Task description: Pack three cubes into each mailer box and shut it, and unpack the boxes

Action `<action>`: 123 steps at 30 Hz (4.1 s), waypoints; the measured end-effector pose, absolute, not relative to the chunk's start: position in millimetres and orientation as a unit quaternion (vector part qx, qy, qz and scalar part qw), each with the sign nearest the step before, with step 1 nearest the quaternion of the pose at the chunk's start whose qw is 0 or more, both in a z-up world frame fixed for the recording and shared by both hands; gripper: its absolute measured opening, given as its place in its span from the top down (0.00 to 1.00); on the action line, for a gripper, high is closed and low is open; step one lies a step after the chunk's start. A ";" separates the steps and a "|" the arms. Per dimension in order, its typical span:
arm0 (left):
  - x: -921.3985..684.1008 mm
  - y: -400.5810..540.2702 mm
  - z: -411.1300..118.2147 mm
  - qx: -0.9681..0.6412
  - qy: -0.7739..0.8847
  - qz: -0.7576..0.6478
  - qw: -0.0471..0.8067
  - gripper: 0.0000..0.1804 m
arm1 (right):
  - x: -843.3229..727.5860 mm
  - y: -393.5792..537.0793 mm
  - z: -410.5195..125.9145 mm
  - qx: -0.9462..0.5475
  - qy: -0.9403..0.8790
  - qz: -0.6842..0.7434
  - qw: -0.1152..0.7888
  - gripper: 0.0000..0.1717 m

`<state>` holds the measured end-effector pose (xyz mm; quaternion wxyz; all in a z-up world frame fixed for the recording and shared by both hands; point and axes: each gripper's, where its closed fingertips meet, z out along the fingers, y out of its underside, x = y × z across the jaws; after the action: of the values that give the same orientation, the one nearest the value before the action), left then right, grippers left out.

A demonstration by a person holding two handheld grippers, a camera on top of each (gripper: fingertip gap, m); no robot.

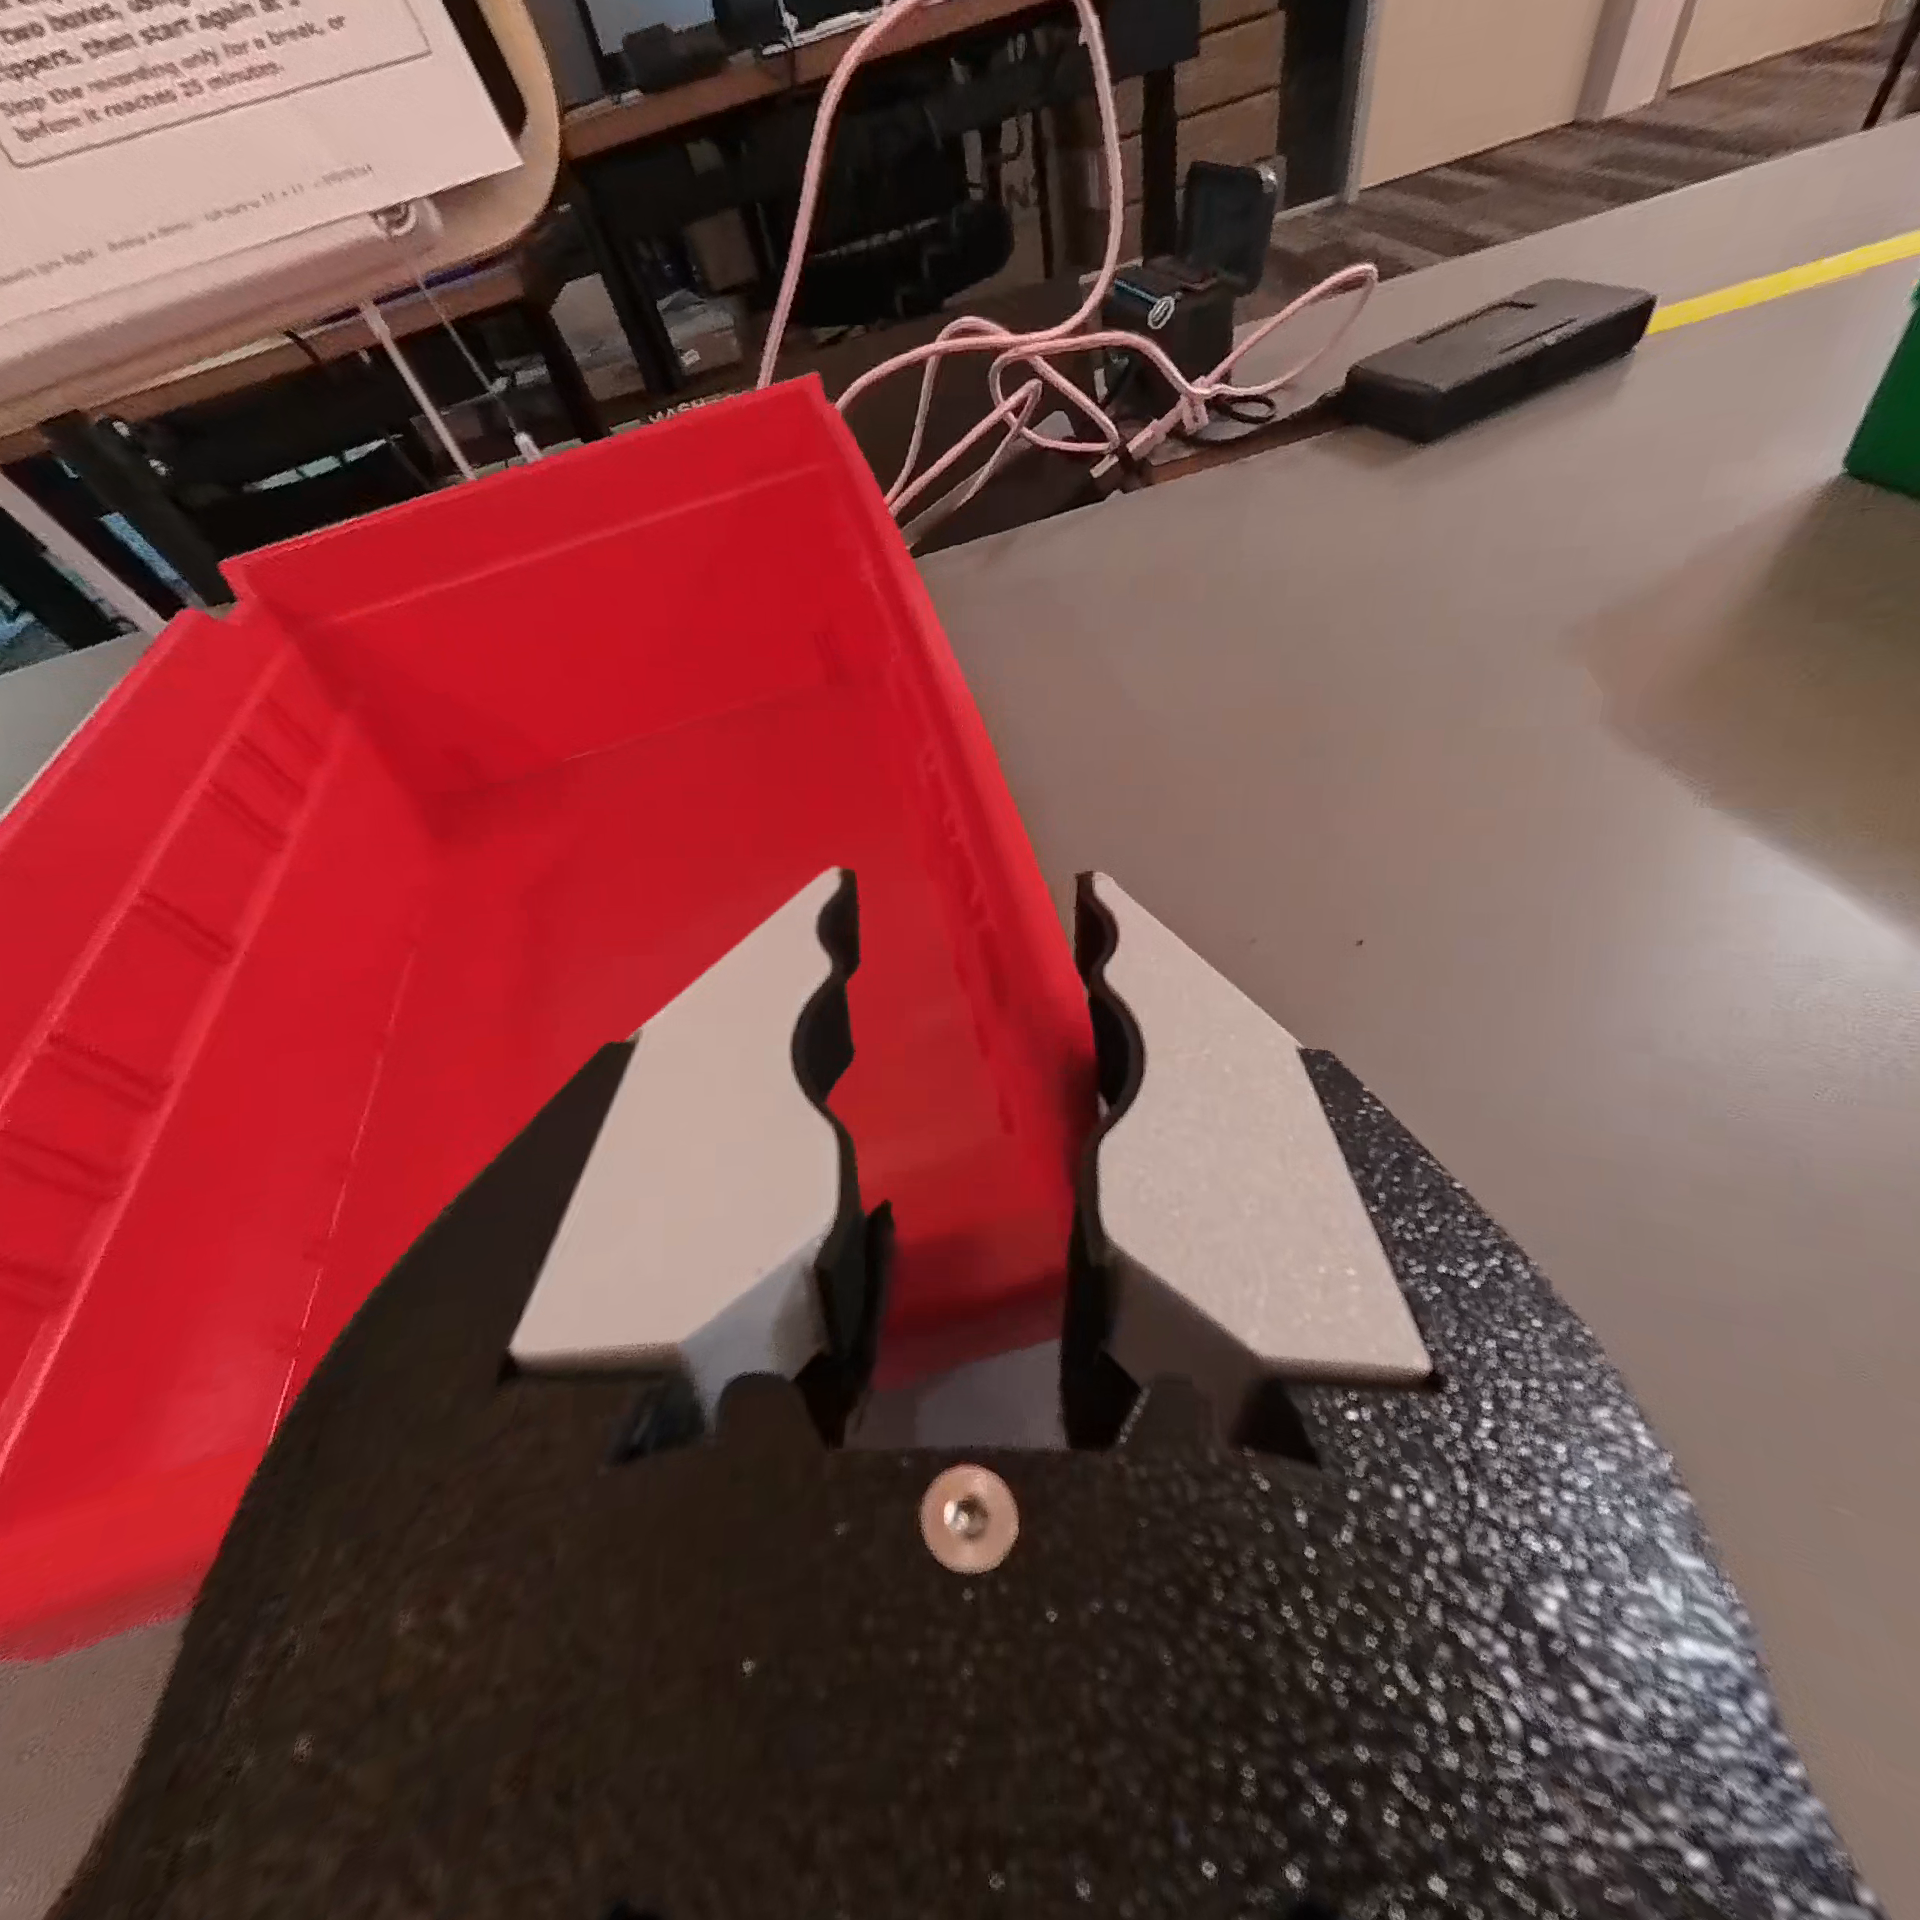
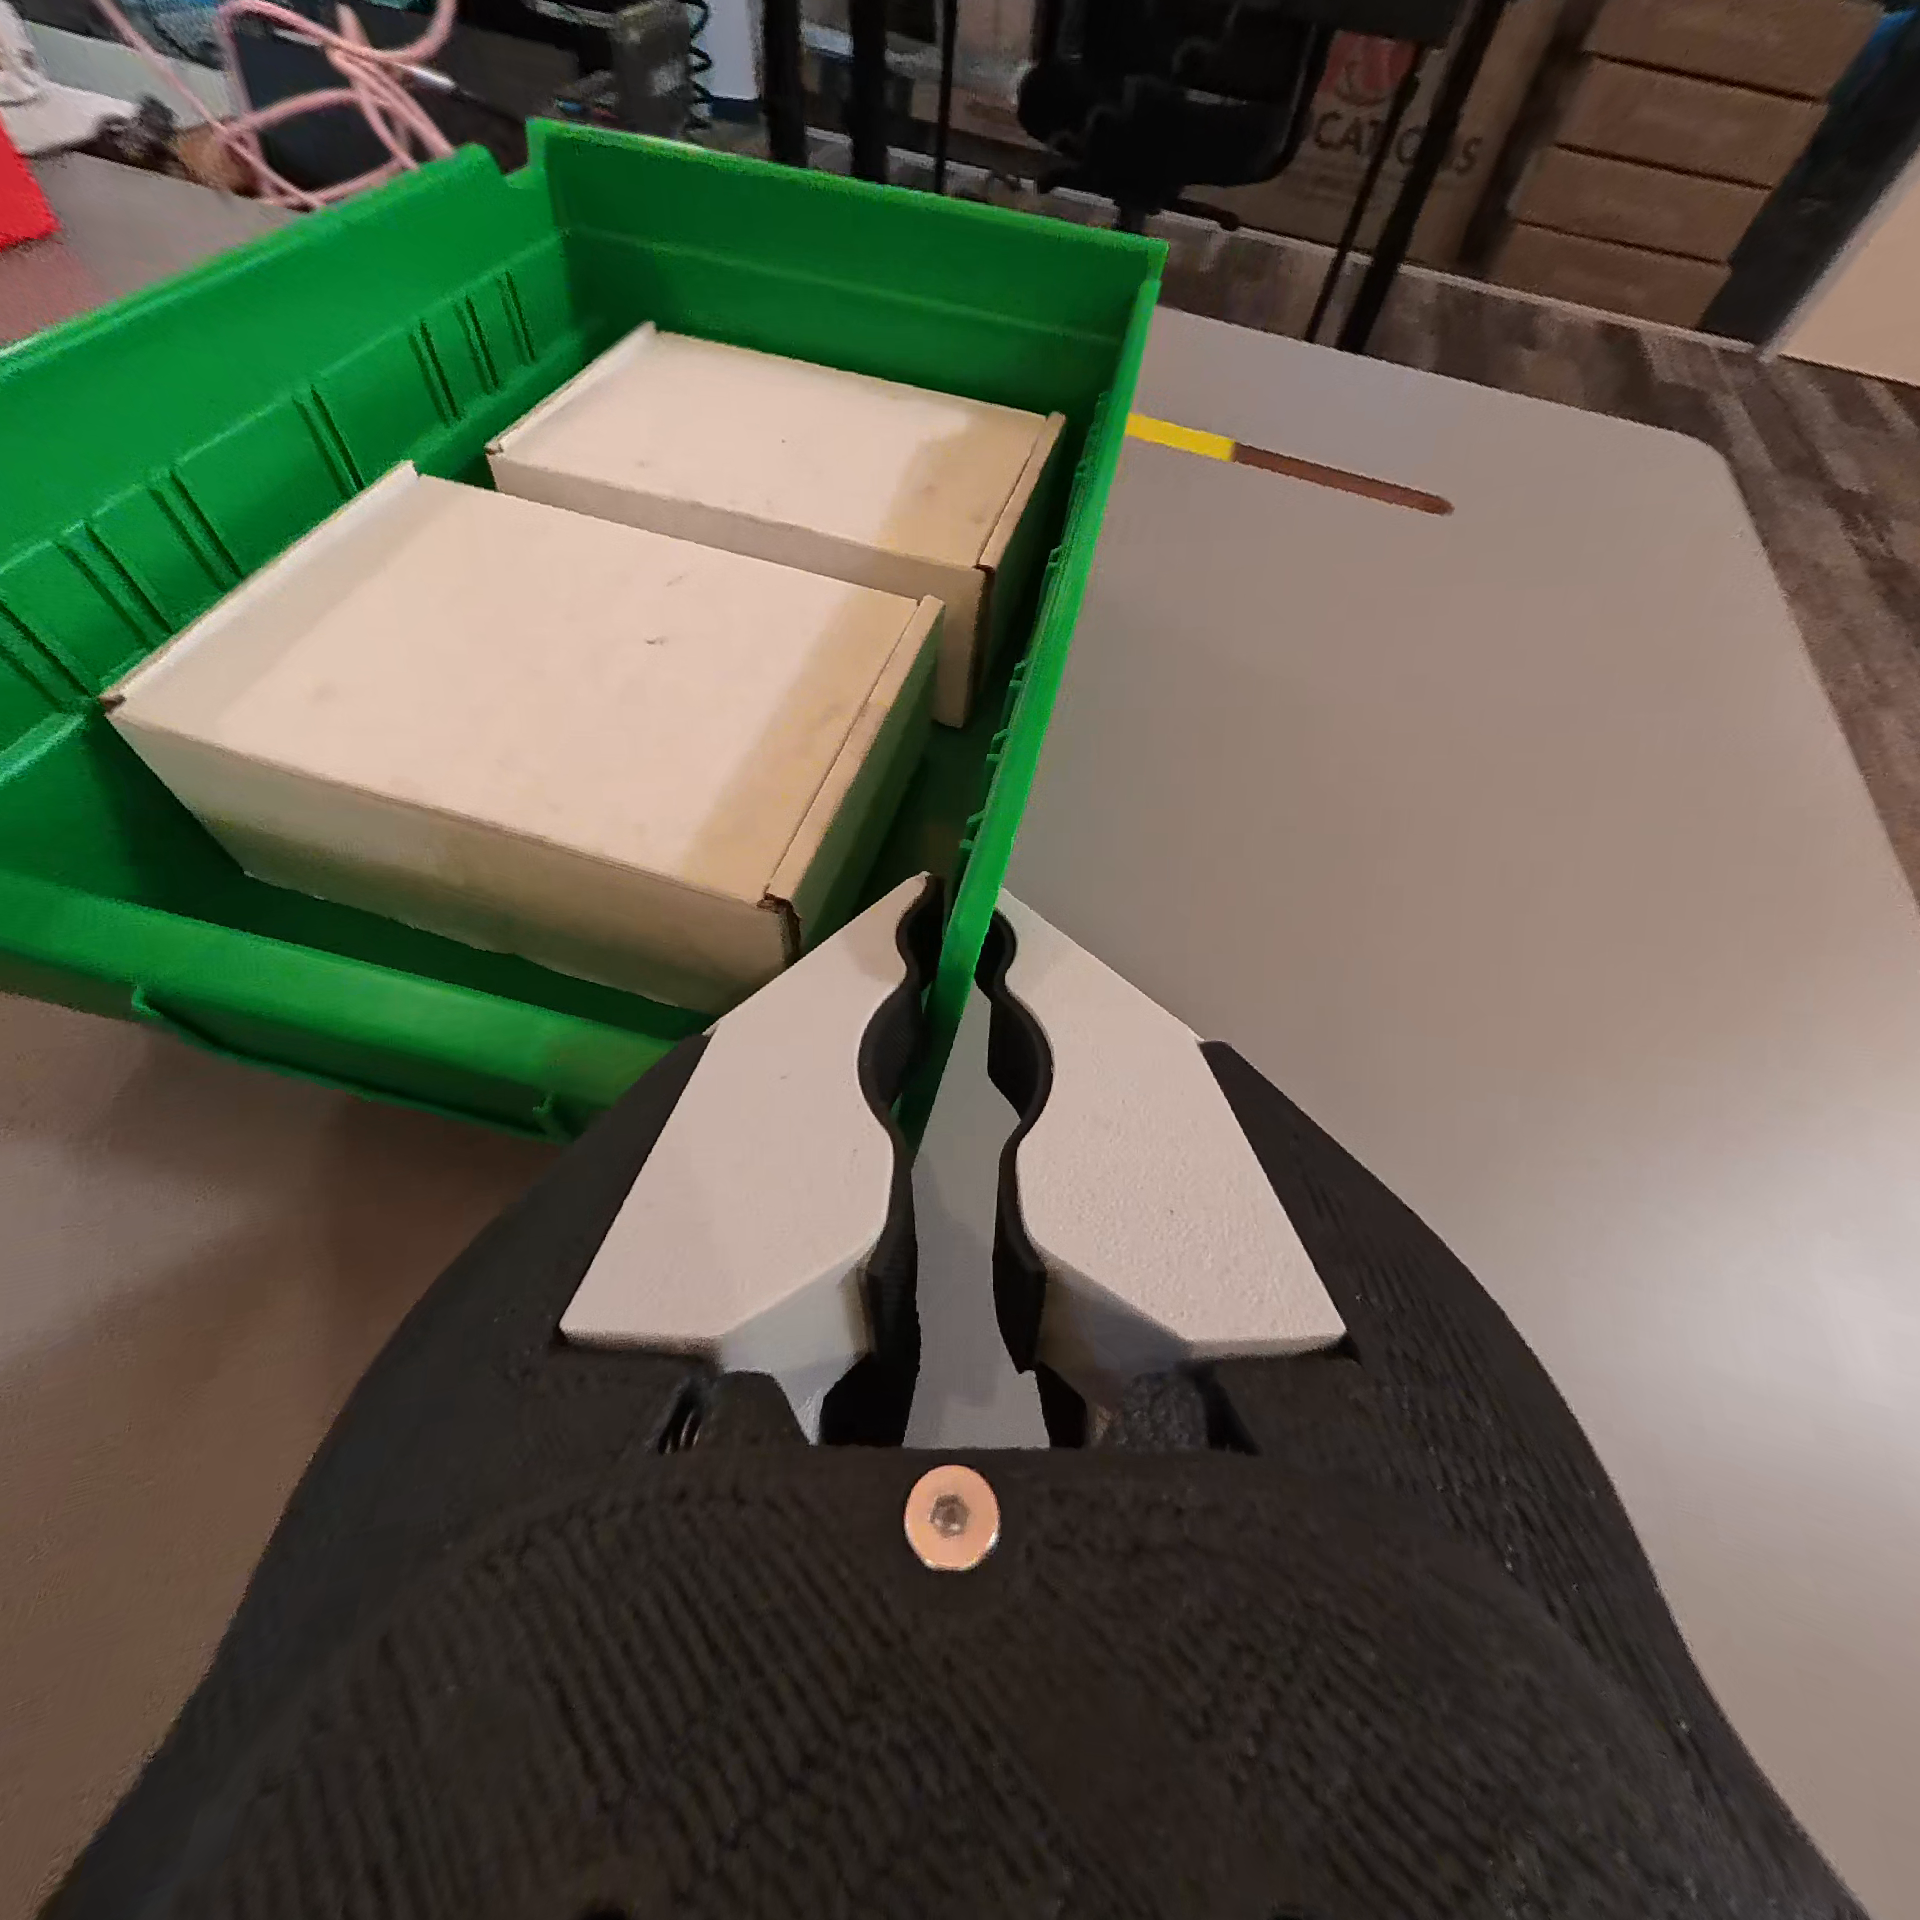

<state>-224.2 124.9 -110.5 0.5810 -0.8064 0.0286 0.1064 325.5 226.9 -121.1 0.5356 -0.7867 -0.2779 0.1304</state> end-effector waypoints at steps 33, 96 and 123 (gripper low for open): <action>-226.0 -12.3 -59.2 -0.683 0.099 0.199 0.696 0.98 | 234.0 179.6 -119.9 -0.736 -0.365 0.194 0.537 0.97; 240.6 107.1 -65.0 -0.570 0.409 -0.180 0.689 0.55 | 444.7 214.9 -17.5 -0.519 -0.043 -0.148 0.841 0.75; -233.2 38.3 -106.3 -0.751 -0.106 0.112 0.642 0.65 | 298.2 153.8 -103.6 -0.724 -0.192 -0.073 0.659 0.62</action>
<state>-233.2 38.3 -106.3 0.6420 -0.7510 -0.1058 0.1123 298.2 153.8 -103.6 0.6588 -0.7237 -0.1924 -0.0730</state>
